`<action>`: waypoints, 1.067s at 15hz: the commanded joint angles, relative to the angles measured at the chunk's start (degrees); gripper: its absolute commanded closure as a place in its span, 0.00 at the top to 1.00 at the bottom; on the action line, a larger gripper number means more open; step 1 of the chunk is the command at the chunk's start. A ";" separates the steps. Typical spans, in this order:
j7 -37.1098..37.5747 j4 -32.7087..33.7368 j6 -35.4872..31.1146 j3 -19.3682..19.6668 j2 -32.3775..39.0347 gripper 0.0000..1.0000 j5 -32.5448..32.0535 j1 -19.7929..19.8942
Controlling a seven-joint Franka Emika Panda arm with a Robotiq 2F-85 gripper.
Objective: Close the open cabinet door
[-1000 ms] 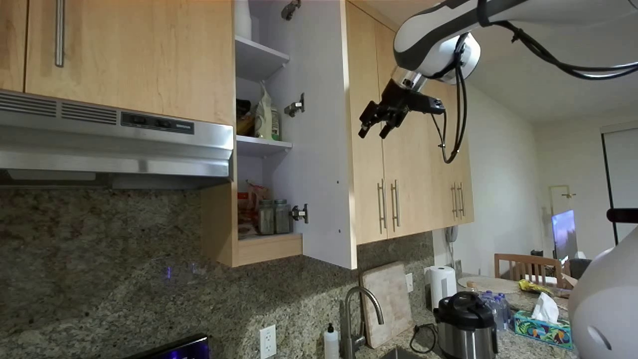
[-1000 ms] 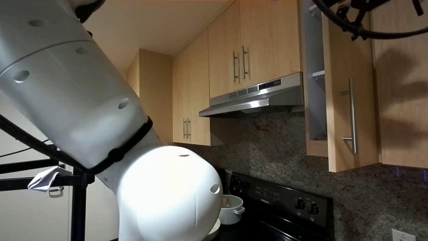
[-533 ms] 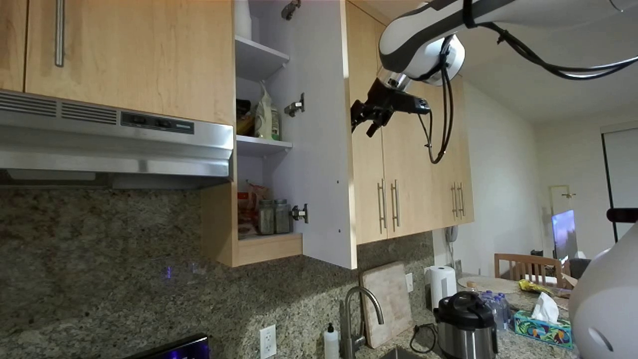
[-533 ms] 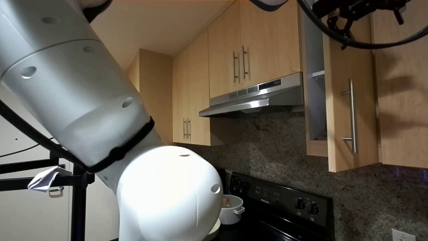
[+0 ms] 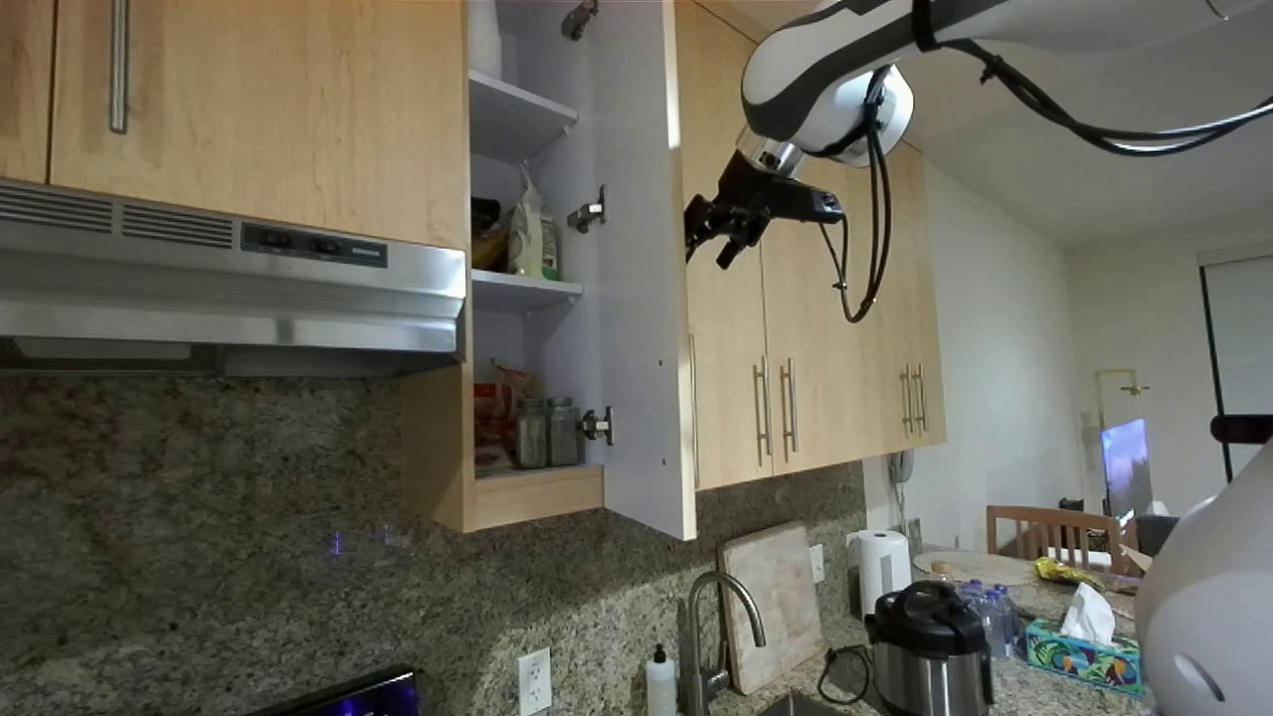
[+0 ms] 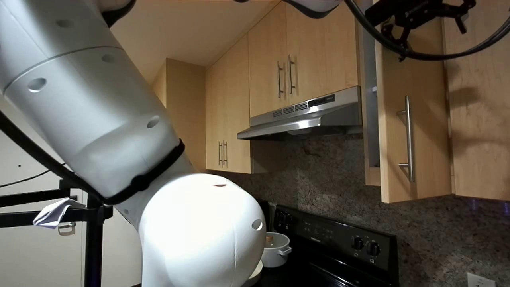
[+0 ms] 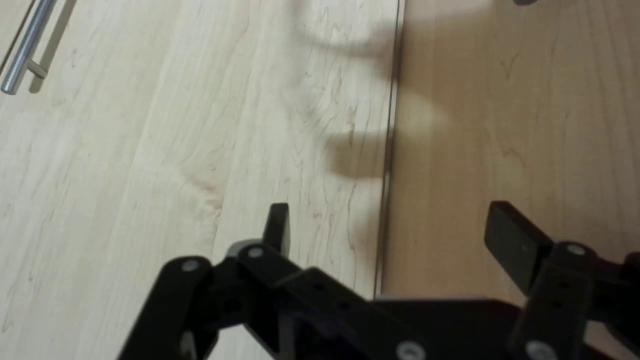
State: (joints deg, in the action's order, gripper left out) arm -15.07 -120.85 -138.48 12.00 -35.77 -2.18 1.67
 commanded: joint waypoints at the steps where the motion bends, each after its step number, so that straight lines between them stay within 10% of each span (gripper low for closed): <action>1: 1.45 0.39 -1.56 -1.28 0.84 1.00 0.86 -0.07; 16: 1.62 1.76 -0.91 -5.03 3.37 1.00 0.50 -1.39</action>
State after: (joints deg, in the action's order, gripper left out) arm -14.76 -120.47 -138.50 8.03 -33.95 -2.18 1.05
